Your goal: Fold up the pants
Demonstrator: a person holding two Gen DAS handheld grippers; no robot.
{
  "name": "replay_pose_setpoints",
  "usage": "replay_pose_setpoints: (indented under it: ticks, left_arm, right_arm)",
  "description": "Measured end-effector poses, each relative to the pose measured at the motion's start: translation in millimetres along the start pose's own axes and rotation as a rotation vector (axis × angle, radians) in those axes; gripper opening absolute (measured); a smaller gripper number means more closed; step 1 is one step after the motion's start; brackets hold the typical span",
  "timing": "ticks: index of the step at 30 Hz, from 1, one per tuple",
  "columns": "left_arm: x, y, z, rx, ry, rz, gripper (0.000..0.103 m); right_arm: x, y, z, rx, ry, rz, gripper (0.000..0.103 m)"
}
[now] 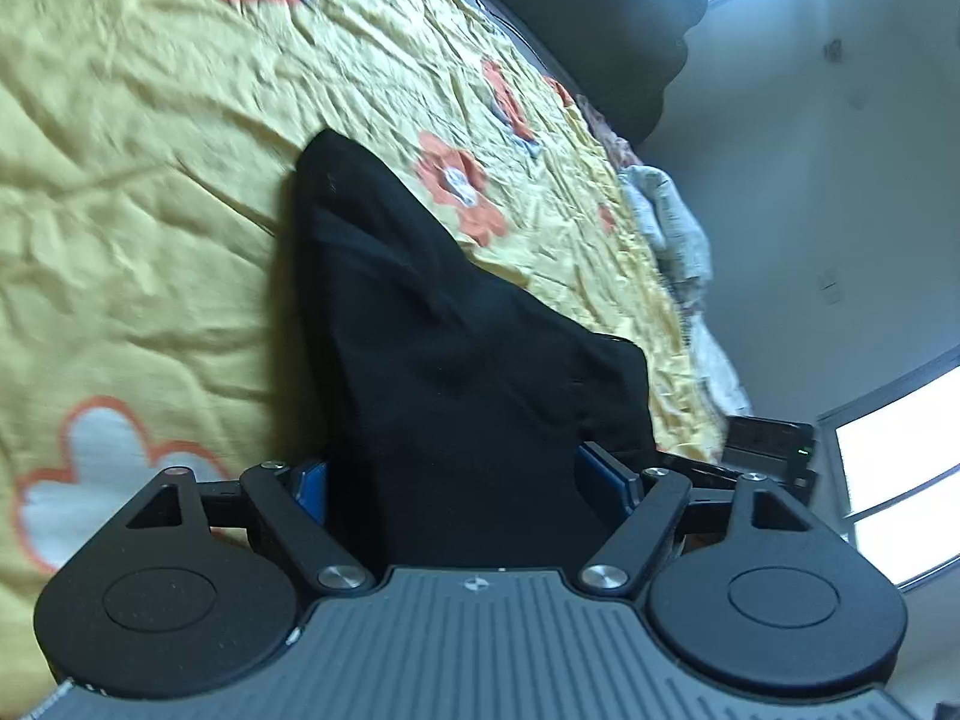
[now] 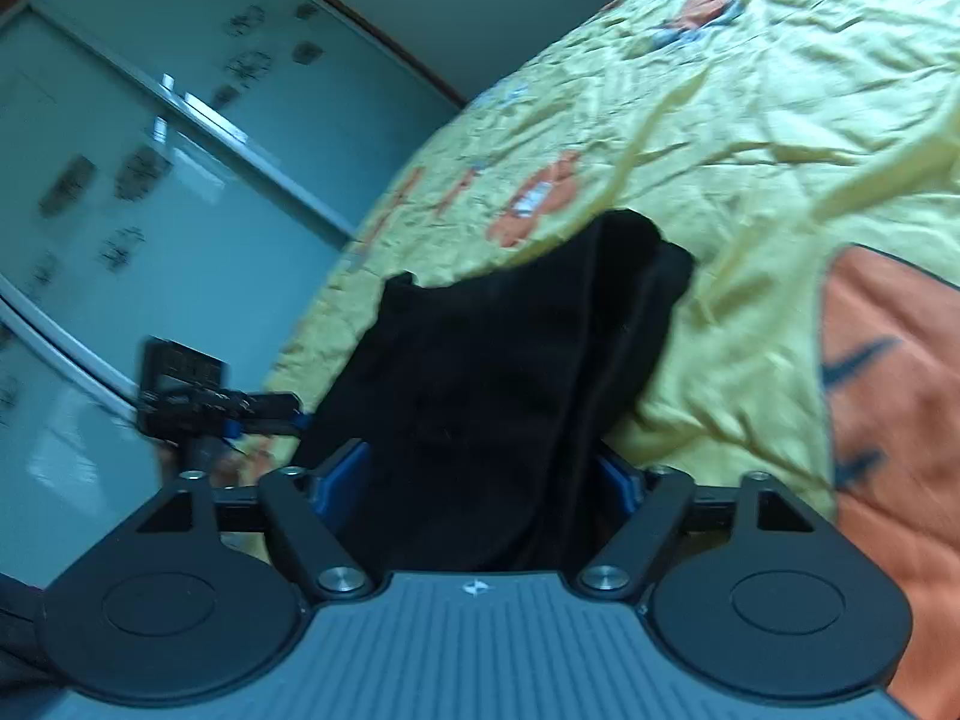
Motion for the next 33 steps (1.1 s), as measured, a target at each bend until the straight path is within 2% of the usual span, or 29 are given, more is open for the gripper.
replay_pose_setpoints:
  ticks: [2, 4, 6, 7, 8, 9, 10, 12, 17, 21, 23, 26, 33]
  left_arm:
    - [6, -1, -5, 0.01, 0.002, -0.017, 0.079]
    - [11, -1, -9, 0.026, 0.03, -0.037, 0.075]
    - [13, -2, -12, 0.042, 0.082, -0.056, 0.056]
    - [13, -3, -13, 0.048, 0.113, -0.069, 0.051]
    - [12, -3, -13, 0.054, 0.142, -0.08, 0.041]
    - [10, -3, -12, 0.061, 0.161, -0.088, 0.035]
    - [9, -3, -10, 0.066, 0.175, -0.09, 0.029]
    - [9, -3, -8, 0.073, 0.187, -0.094, 0.024]
    - [28, -6, 4, 0.147, 0.242, -0.195, 0.016]
    - [48, -5, 19, 0.208, 0.278, -0.279, 0.016]
    - [54, -2, 32, 0.253, 0.319, -0.33, 0.016]
    - [59, 9, 52, 0.311, 0.374, -0.385, 0.016]
    - [40, 59, 87, 0.376, 0.492, -0.394, 0.016]
  right_arm:
    - [-1, 8, -10, -0.006, 0.019, -0.002, 0.079]
    - [-3, 14, -19, -0.008, 0.005, 0.009, 0.079]
    - [-7, 16, -26, -0.005, -0.02, 0.031, 0.078]
    - [-10, 15, -30, 0.002, -0.035, 0.037, 0.072]
    - [-10, 16, -32, 0.009, -0.067, 0.048, 0.063]
    - [-7, 16, -32, 0.018, -0.114, 0.054, 0.043]
    - [-4, 15, -30, 0.029, -0.131, 0.044, 0.038]
    - [-2, 10, -25, 0.059, -0.141, 0.025, 0.036]
    - [-22, 5, -19, 0.116, -0.205, 0.073, 0.031]
    - [-49, 12, -15, 0.15, -0.21, 0.136, 0.03]
    - [-63, 20, -17, 0.166, -0.2, 0.167, 0.03]
    - [-81, 35, -25, 0.188, -0.187, 0.218, 0.03]
    - [-105, 86, -77, 0.211, -0.177, 0.309, 0.03]
Point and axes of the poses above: each gripper's, at about its wrist camera, not at the fingertips, and z roughly against the way its jaws point, x to its right, y to its top, the point moved 8 cm from there along -z, roughly the way its jaws point, and after that the axes turned 3 degrees about -x, right-handed, at the moved point
